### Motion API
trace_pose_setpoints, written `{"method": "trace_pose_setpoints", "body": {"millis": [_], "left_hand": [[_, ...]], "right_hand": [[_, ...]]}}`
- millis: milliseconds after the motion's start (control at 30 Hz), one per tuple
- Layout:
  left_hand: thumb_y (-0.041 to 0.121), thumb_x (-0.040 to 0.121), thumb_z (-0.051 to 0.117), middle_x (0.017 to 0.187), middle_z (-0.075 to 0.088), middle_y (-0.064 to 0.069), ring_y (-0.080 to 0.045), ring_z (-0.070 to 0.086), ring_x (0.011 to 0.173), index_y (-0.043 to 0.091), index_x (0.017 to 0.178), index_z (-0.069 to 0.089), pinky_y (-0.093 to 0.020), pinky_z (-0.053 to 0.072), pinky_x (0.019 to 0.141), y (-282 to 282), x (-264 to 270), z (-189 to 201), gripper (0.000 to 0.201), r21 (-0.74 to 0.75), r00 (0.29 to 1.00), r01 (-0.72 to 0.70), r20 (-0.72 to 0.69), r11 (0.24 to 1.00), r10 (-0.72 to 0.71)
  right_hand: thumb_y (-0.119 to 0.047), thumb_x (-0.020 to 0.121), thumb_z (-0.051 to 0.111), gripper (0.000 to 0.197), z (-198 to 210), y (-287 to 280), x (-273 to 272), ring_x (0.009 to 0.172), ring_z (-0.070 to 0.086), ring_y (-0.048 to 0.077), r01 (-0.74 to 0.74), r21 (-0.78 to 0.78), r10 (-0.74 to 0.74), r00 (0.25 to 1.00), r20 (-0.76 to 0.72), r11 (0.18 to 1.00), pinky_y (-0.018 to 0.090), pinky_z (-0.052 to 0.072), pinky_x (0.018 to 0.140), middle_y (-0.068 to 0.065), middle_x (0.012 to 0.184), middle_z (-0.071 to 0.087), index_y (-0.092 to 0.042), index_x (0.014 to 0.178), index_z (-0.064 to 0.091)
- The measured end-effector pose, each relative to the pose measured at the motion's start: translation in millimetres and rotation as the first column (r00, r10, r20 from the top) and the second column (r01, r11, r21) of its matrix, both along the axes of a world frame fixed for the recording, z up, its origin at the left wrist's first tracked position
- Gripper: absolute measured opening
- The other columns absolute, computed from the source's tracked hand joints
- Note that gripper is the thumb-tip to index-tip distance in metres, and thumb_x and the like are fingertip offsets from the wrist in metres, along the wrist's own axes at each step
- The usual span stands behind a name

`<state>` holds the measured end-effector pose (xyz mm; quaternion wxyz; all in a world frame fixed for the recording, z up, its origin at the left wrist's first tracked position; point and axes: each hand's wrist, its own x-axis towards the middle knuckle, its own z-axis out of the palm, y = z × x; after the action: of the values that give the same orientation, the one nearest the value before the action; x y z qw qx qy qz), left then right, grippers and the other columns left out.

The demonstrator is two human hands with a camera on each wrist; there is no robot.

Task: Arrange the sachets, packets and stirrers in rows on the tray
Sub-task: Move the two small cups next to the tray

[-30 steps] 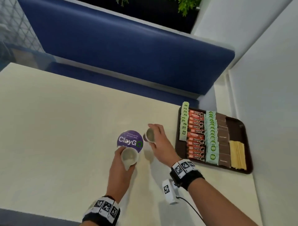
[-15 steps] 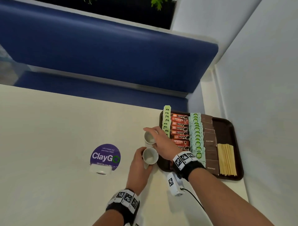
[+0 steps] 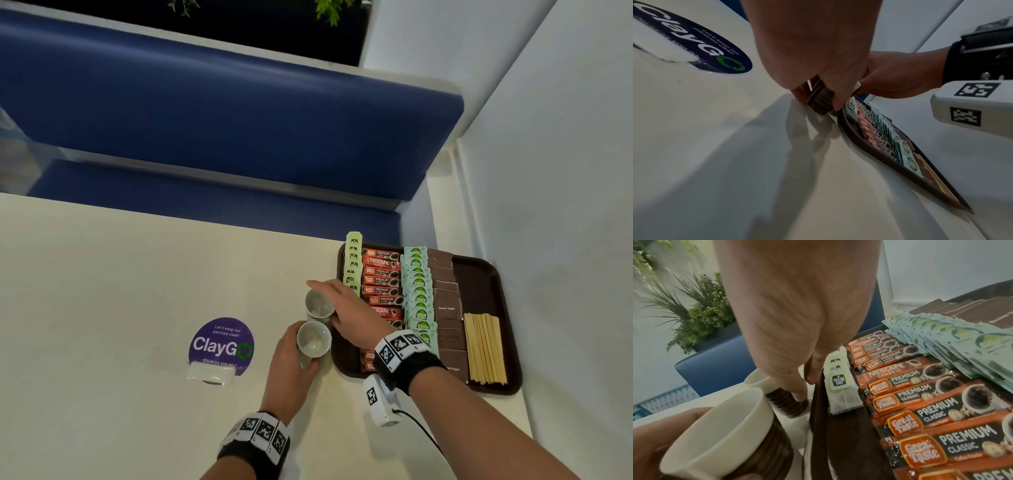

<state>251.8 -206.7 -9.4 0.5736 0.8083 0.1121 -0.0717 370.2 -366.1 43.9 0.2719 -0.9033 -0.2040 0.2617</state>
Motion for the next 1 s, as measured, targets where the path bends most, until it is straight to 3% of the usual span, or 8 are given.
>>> {"method": "trace_pose_setpoints", "body": {"millis": [100, 233, 433, 600, 867, 1000], "left_hand": [[0.019, 0.089, 0.085, 0.123, 0.066, 0.02, -0.002, 0.064, 0.113, 0.039, 0.13, 0.055, -0.019, 0.051, 0.093, -0.3, -0.9, -3.7, 0.055, 0.013, 1.0, -0.003, -0.005, 1.0, 0.003], [0.019, 0.089, 0.085, 0.121, 0.066, 0.021, 0.001, 0.063, 0.112, 0.05, 0.122, 0.051, -0.014, 0.049, 0.088, -0.7, -0.8, 0.0, 0.056, 0.005, 1.0, 0.001, 0.003, 1.0, -0.001], [0.023, 0.089, 0.087, 0.12, 0.067, 0.022, 0.004, 0.062, 0.111, 0.05, 0.119, 0.052, -0.008, 0.047, 0.084, 0.9, -0.7, 0.4, 0.053, 0.01, 1.0, 0.0, -0.007, 1.0, 0.0], [0.028, 0.089, 0.088, 0.122, 0.067, 0.022, -0.002, 0.064, 0.113, 0.046, 0.126, 0.052, -0.018, 0.049, 0.088, 1.7, -1.6, -6.3, 0.054, 0.03, 1.0, 0.001, -0.012, 1.0, 0.0], [0.028, 0.088, 0.088, 0.118, 0.065, 0.025, -0.005, 0.063, 0.11, 0.056, 0.117, 0.048, -0.018, 0.049, 0.085, -0.1, 1.5, -3.9, 0.057, 0.072, 0.999, 0.024, 0.03, 0.997, -0.026], [0.028, 0.088, 0.089, 0.119, 0.065, 0.024, -0.006, 0.064, 0.111, 0.053, 0.121, 0.049, -0.022, 0.051, 0.088, 0.5, 1.4, -6.5, 0.057, 0.072, 0.999, 0.026, 0.033, 0.997, -0.029]], "right_hand": [[0.006, 0.099, 0.055, 0.08, -0.3, -0.8, 1.2, 0.139, 0.047, 0.018, 0.006, 0.005, -0.006, 1.0, 0.008, 1.0, 0.031, 0.043, 0.114, -0.009, 0.155, 0.038, -0.041, 0.158, 0.029], [0.003, 0.1, 0.055, 0.077, -1.0, -0.6, 1.6, 0.137, 0.049, 0.019, 0.008, 0.006, -0.008, 1.0, 0.005, 1.0, 0.032, 0.044, 0.113, -0.008, 0.155, 0.039, -0.041, 0.158, 0.03], [0.0, 0.1, 0.058, 0.078, -1.5, -0.2, 1.6, 0.136, 0.05, 0.02, 0.005, 0.001, -0.005, 1.0, 0.013, 1.0, 0.034, 0.045, 0.114, -0.006, 0.154, 0.04, -0.041, 0.159, 0.028], [0.0, 0.101, 0.058, 0.078, -3.3, -0.5, 2.0, 0.135, 0.051, 0.019, -0.002, 0.0, 0.002, 1.0, 0.03, 1.0, 0.032, 0.046, 0.112, -0.007, 0.153, 0.04, -0.041, 0.159, 0.027], [0.0, 0.1, 0.059, 0.079, -3.8, 0.1, 1.8, 0.132, 0.052, 0.019, 0.006, -0.002, -0.006, 1.0, 0.027, 1.0, 0.031, 0.046, 0.109, -0.007, 0.152, 0.04, -0.041, 0.16, 0.027], [0.0, 0.1, 0.059, 0.08, -3.7, 0.8, 1.9, 0.133, 0.052, 0.02, 0.01, -0.007, -0.01, 1.0, 0.013, 1.0, 0.034, 0.048, 0.11, -0.006, 0.152, 0.04, -0.042, 0.16, 0.025]]}}
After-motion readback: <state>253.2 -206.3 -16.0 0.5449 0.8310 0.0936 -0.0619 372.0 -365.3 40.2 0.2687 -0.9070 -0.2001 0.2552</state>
